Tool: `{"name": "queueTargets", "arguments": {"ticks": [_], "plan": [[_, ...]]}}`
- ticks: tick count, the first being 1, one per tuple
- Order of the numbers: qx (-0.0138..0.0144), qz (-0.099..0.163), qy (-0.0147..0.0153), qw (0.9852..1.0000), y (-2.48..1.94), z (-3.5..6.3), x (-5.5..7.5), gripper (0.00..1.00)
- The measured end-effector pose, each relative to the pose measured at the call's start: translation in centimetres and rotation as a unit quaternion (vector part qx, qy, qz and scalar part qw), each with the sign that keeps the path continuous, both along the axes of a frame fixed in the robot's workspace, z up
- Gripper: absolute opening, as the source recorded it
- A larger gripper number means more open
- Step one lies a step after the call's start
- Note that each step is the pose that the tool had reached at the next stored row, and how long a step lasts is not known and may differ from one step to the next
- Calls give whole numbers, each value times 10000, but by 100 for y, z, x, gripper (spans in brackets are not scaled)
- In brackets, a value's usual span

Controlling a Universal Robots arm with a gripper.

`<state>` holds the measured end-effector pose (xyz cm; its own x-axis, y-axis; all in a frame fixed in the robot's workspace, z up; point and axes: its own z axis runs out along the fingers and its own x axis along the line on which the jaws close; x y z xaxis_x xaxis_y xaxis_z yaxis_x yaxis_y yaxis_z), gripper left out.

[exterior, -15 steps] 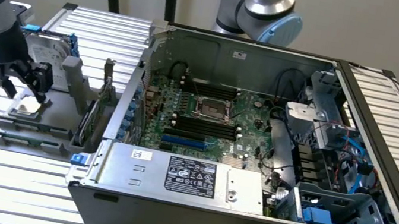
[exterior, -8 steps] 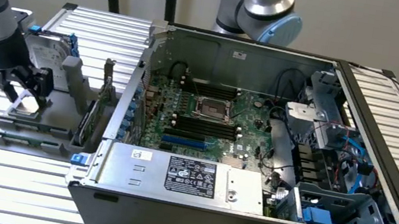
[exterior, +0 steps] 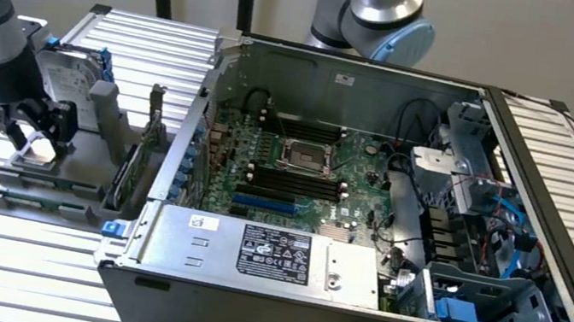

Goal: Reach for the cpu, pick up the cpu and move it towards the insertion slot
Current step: 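Pick up the cpu and move it towards the insertion slot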

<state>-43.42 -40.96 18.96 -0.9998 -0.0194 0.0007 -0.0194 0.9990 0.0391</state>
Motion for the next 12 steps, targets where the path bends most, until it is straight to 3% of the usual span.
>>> {"name": "queueTargets", "arguments": {"ticks": [12], "plan": [[1,-1,3,10000,1,-27,6,65]]}}
